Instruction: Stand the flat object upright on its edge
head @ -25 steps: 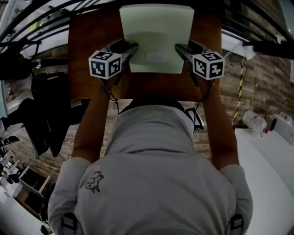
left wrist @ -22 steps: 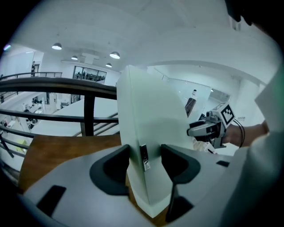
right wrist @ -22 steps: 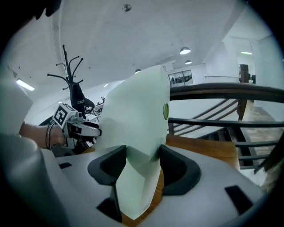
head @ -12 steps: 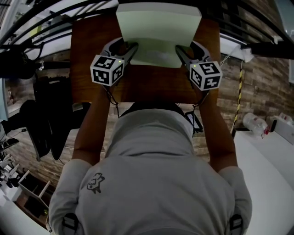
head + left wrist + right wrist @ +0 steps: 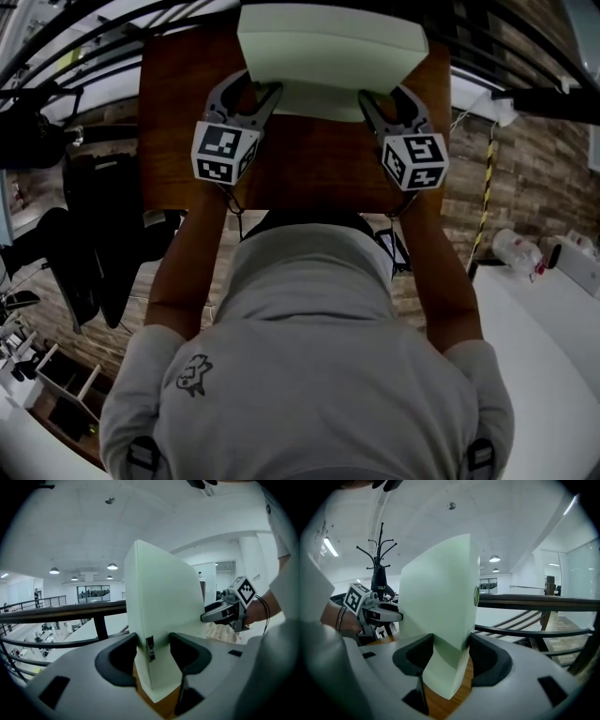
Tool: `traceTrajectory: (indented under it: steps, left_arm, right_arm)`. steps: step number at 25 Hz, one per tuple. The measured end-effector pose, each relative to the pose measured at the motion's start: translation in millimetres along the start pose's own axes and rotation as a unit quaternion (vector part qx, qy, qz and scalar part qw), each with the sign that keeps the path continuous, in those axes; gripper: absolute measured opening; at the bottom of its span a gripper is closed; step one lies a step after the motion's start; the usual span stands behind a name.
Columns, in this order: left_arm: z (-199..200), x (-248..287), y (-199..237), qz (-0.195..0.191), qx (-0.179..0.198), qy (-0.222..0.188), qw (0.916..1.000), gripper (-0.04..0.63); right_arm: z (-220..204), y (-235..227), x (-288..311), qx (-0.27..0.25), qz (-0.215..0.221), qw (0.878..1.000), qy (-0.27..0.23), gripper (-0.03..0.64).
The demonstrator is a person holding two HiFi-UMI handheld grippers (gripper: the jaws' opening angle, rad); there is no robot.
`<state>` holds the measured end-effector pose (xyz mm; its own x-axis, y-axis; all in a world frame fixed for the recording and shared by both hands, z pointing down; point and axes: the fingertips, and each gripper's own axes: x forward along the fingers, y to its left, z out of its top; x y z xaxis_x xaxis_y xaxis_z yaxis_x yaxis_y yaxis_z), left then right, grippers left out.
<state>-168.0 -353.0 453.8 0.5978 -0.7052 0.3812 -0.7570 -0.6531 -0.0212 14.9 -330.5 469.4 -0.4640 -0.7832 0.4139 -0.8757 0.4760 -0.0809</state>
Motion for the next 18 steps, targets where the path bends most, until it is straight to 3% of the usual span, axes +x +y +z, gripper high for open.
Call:
traceTrajectory:
  steps: [4, 18]
  left_arm:
    - [0.2, 7.4, 1.7, 0.008, 0.019, -0.014, 0.9997, 0.23]
    - [-31.1, 32.9, 11.8, 0.013, 0.031, -0.021, 0.9992, 0.227]
  right_arm:
    - [-3.5, -5.4, 5.1, -0.009, -0.01, 1.0, -0.005, 0.242]
    - [-30.3, -13.9, 32.6, -0.048, -0.047, 0.997, -0.027, 0.242]
